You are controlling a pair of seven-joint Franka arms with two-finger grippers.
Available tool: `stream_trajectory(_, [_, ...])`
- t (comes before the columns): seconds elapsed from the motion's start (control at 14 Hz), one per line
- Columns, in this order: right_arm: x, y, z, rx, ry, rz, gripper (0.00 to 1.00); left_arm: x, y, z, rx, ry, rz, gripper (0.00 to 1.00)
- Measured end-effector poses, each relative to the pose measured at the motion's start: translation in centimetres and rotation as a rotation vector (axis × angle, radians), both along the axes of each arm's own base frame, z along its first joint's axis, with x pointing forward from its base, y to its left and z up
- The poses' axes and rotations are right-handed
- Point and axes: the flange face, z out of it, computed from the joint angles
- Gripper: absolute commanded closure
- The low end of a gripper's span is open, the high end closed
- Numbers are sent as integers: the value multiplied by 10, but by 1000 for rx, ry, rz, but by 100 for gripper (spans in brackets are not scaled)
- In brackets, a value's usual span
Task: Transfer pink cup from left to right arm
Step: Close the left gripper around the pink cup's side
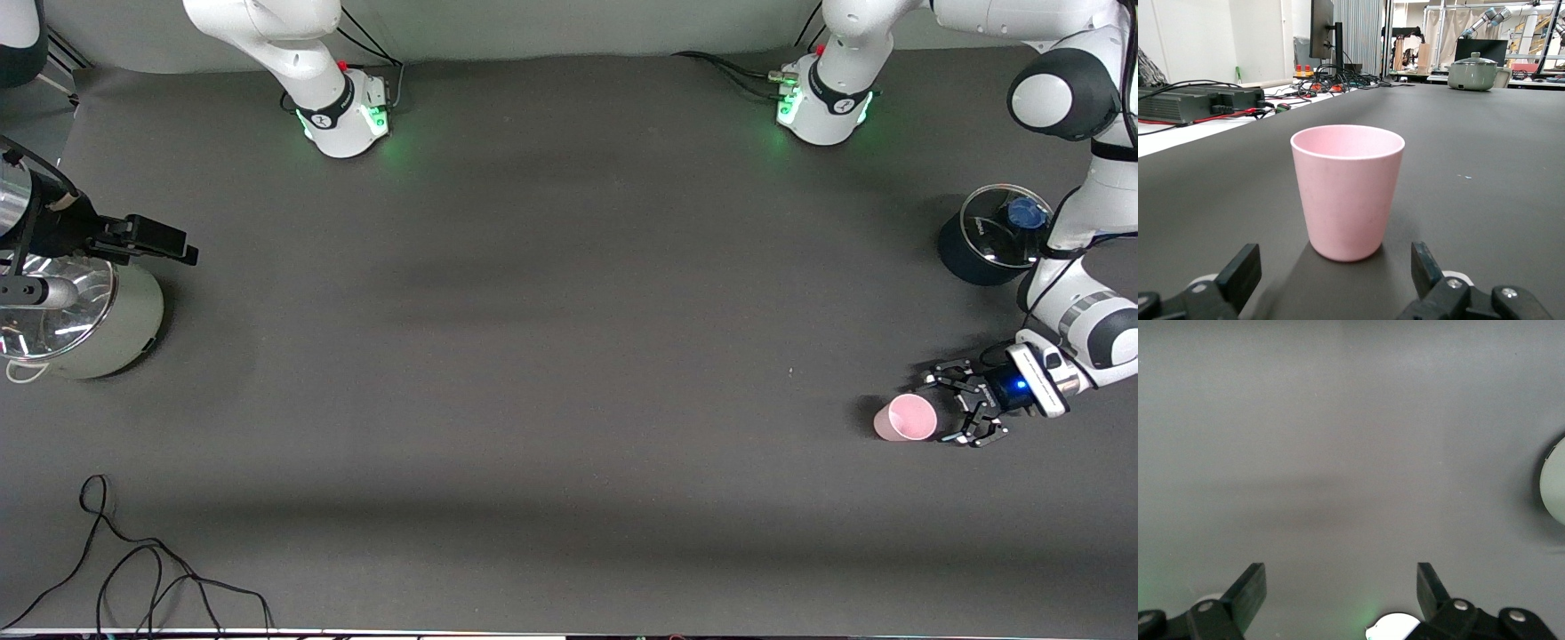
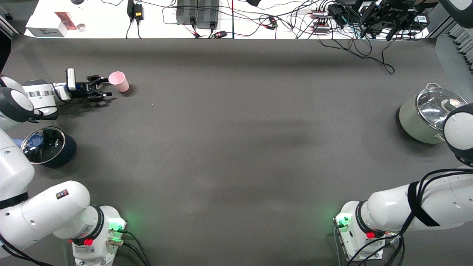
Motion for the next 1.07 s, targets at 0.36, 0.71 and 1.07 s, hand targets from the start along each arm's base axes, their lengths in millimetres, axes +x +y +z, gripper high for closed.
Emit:
stream_trajectory(0.36, [0,0,0,0,0,0,0,13,-26,-5,18,-2,-2,0])
stream_trajectory(0.71, [0,0,0,0,0,0,0,22,-45,-5,19,-7,-13,0])
stream_trajectory(1.07, [0,0,0,0,0,0,0,22,-46,-5,23,-10,-14,37])
